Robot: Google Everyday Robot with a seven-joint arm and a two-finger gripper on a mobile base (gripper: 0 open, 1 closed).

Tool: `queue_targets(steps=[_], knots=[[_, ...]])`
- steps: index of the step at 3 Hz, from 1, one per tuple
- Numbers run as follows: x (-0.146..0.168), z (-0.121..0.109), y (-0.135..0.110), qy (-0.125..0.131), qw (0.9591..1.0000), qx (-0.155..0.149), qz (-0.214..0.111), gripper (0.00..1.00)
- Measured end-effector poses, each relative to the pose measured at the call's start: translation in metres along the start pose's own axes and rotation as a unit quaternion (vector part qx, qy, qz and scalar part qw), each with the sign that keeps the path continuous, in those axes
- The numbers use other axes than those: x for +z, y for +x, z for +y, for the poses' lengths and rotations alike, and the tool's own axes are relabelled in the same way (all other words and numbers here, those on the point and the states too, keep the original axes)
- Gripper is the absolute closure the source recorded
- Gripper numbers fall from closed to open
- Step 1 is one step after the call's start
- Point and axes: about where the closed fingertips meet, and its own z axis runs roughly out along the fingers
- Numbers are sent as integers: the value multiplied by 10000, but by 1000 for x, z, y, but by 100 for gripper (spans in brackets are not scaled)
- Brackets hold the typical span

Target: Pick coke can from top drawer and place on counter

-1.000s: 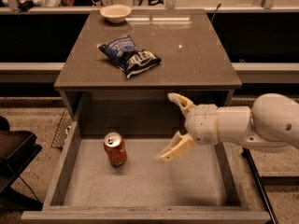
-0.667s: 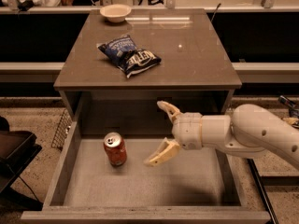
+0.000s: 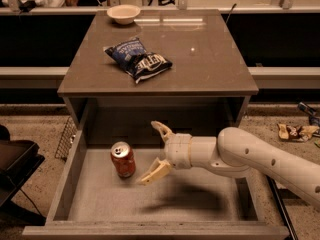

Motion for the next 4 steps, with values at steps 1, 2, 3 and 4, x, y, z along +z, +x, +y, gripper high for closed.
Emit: queue_targets(steps=[1, 2, 3, 4], knots=[[27, 8, 11, -103, 9999, 36, -16, 0], [55, 18, 6, -268, 9996, -20, -125, 0], [69, 22, -3, -405, 9989, -71, -225, 0], [84, 29, -5, -520, 9984, -83, -219, 17]])
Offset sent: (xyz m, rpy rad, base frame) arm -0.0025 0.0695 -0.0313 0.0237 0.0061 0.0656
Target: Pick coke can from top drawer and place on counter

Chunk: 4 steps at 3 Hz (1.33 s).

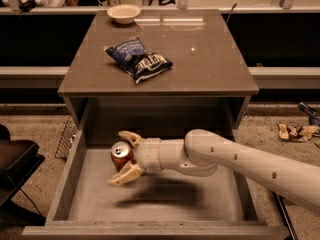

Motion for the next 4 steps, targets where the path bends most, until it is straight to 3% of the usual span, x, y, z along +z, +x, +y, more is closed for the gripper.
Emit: queue_targets(steps=[3, 4], knots=[[4, 3, -2, -47, 10000, -12, -17, 87], [4, 5, -8, -94, 9999, -81, -29, 100]])
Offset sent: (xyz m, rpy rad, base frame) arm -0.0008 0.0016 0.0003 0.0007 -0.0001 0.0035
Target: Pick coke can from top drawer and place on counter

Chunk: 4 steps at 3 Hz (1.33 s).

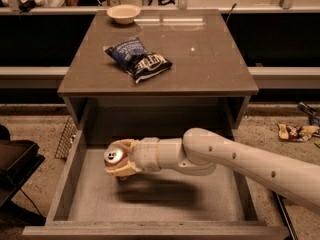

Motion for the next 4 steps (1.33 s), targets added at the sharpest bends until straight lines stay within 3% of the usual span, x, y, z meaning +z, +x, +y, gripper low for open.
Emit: queue_targets(steps=[1, 2, 3, 4], knots=[[-22, -4, -56, -280, 9995, -147, 22, 100], [-66, -21, -119, -354, 9991, -35, -210, 100], [-117, -51, -175, -173, 9987, 133, -454, 100], [-158, -99, -216, 259, 9969, 298, -684, 100]])
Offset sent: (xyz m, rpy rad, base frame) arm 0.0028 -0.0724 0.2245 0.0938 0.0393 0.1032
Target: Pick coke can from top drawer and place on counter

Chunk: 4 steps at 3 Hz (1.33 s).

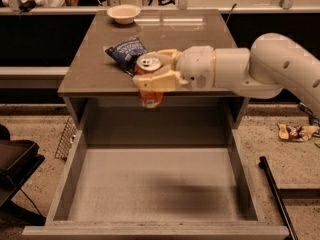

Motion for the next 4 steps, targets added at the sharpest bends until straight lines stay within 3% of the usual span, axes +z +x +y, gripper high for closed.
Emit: queue_targets(steps=[1, 2, 3, 4], knots=[[-16, -45, -29, 551, 9984, 13, -146, 100], [-26, -90, -44, 1277, 9916, -115, -165, 100], [-39, -122, -45, 2000, 9794, -264, 39, 100], [-42, -131, -47, 2185, 9754, -279, 29, 100]])
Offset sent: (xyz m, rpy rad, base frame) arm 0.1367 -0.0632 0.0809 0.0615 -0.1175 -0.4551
